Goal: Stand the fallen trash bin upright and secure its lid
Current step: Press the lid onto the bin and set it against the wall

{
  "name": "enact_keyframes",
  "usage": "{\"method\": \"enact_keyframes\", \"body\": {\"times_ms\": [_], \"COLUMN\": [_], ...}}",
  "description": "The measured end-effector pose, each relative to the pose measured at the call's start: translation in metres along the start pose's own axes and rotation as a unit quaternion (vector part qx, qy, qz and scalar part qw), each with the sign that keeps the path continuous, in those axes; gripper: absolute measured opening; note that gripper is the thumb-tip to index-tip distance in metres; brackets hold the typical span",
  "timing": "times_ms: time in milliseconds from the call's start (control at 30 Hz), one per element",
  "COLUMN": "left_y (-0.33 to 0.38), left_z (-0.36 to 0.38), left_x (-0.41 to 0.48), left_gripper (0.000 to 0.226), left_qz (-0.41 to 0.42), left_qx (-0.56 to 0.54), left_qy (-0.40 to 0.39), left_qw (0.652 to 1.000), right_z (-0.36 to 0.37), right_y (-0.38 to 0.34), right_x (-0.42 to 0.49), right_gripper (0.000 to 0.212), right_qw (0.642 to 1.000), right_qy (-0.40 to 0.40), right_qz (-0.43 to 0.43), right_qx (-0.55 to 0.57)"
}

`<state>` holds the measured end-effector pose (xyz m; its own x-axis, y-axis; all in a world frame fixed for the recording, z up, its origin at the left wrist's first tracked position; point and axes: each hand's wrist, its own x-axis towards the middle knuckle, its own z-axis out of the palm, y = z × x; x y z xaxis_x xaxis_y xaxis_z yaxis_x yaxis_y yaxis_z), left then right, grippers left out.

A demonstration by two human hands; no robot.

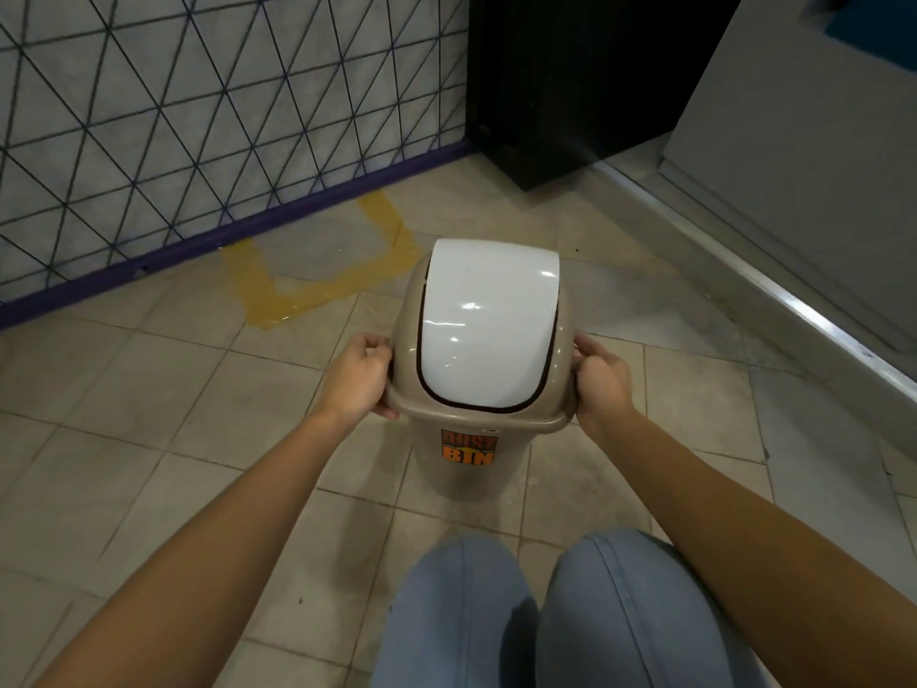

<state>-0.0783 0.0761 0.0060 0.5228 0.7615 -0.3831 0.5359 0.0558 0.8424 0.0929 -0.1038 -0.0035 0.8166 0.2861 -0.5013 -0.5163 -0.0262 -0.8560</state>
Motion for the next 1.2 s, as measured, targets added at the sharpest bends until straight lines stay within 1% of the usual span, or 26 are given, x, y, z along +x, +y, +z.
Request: {"method": "enact_keyframes", "body": {"times_ms": [100, 200, 300, 367, 467, 533, 600, 700, 800, 867, 933, 1033, 1200], "left_y": [-0.012, -0.022, -0.026, -0.027, -0.027, -0.025, -0.022, -0.022, -0.028, -0.030, -0.031, -0.034, -0.039], "left_z": [0.002, 0.005, 0.007, 0.008, 0.008, 0.006, 0.007, 0.008, 0.011, 0.013, 0.012, 0.010, 0.007], "left_x": [-0.004, -0.007, -0.007, -0.005, -0.004, -0.001, 0.001, 0.000, -0.003, -0.004, -0.007, -0.011, -0.020], "left_gripper": [0.014, 0.011, 0.010, 0.014, 0.030, 0.041, 0.045, 0.050, 0.054, 0.055, 0.054, 0.059, 0.059], "left_qz": [0.010, 0.022, 0.030, 0.036, 0.054, 0.074, 0.082, 0.084, 0.080, 0.079, 0.079, 0.079, 0.092], "left_qx": [0.009, 0.004, -0.003, -0.006, -0.001, 0.009, 0.003, -0.043, -0.083, -0.086, -0.079, -0.086, -0.098], "left_qy": [0.026, 0.018, 0.022, 0.018, 0.026, 0.044, 0.050, 0.025, -0.018, -0.031, -0.028, -0.016, 0.030], "left_qw": [1.000, 1.000, 0.999, 0.999, 0.998, 0.996, 0.995, 0.995, 0.993, 0.993, 0.993, 0.993, 0.990], "right_z": [0.002, 0.000, -0.003, -0.003, -0.003, -0.008, -0.017, -0.029, -0.036, -0.039, -0.043, -0.045, -0.033], "right_y": [0.004, 0.006, 0.008, 0.008, 0.006, 0.005, 0.003, -0.002, -0.009, -0.011, -0.010, -0.008, -0.006], "right_x": [0.002, 0.004, 0.007, 0.008, 0.006, 0.004, 0.003, 0.002, 0.000, -0.002, -0.006, -0.010, -0.012], "right_gripper": [0.041, 0.043, 0.044, 0.043, 0.047, 0.053, 0.059, 0.070, 0.079, 0.085, 0.089, 0.089, 0.078], "right_qw": [0.999, 0.997, 0.992, 0.988, 0.986, 0.985, 0.980, 0.966, 0.940, 0.926, 0.919, 0.915, 0.923], "right_qy": [-0.018, -0.022, -0.019, -0.015, -0.015, -0.039, -0.079, -0.142, -0.206, -0.245, -0.275, -0.300, -0.296], "right_qz": [-0.037, -0.052, -0.066, -0.077, -0.081, -0.079, -0.081, -0.078, -0.073, -0.068, -0.060, -0.053, -0.059], "right_qx": [-0.016, -0.047, -0.103, -0.130, -0.148, -0.149, -0.166, -0.204, -0.262, -0.280, -0.275, -0.262, -0.239]}}
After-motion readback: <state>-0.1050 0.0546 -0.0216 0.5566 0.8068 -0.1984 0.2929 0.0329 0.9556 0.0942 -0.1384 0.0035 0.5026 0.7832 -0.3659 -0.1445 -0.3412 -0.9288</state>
